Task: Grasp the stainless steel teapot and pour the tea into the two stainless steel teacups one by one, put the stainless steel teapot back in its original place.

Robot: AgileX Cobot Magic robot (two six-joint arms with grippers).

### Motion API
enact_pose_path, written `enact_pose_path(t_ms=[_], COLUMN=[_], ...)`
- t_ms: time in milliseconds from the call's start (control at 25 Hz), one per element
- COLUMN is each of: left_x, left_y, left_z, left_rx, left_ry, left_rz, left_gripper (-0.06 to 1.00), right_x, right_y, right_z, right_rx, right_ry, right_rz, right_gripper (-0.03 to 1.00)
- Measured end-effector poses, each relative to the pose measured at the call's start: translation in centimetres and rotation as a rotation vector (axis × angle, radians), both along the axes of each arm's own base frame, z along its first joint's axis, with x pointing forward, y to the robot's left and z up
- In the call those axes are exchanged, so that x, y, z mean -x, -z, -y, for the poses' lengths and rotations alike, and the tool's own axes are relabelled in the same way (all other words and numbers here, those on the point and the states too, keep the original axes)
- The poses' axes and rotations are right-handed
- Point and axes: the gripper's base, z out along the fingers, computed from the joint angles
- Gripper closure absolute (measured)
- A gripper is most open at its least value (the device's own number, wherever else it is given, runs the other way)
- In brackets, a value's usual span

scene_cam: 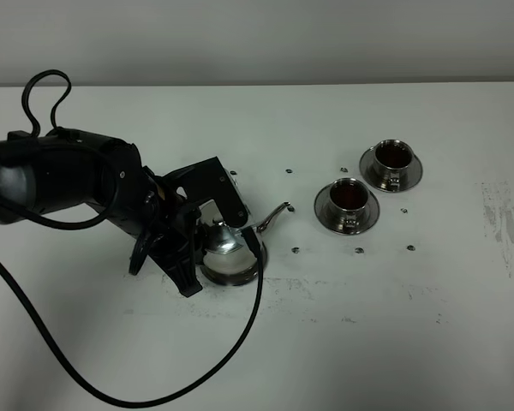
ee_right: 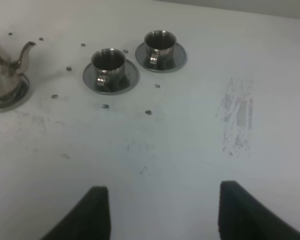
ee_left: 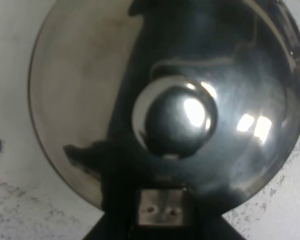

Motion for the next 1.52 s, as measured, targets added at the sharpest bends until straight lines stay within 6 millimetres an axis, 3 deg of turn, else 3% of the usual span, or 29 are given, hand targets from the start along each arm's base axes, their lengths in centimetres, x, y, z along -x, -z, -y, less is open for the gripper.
enact_pose_path(t_ms=[720, 1000, 1160, 1320, 1520], left_x=[-0.1, -0.1, -0.1, 0.2, 1.7], left_y=[0.4, 0.4, 0.4, -1.1, -6.3], left_z=[0.1, 0.1, 0.1, 0.0, -0.7], left_rx=[-0.002, 0.004, 0.014, 0.029, 0.079], left_ry=[-0.001, -0.008, -0.018, -0.016, -0.007], left_rz=[-0.001, -0.003, -0.007, 0.013, 0.085], left_gripper=[0.75, 0.45, 0.37, 0.35, 0.35], right_x=[0.0, 0.0, 0.0, 0.0, 0.0], right_y=[0.0, 0.0, 0.0, 0.0, 0.0], right_z=[0.0, 0.0, 0.0, 0.0, 0.0], right_rx=[0.0, 0.0, 0.0, 0.0, 0.0], right_ry=[0.0, 0.0, 0.0, 0.0, 0.0], right_rz=[0.0, 0.0, 0.0, 0.0, 0.0], right_gripper=[0.5, 0.5, 0.5, 0.5, 0.5])
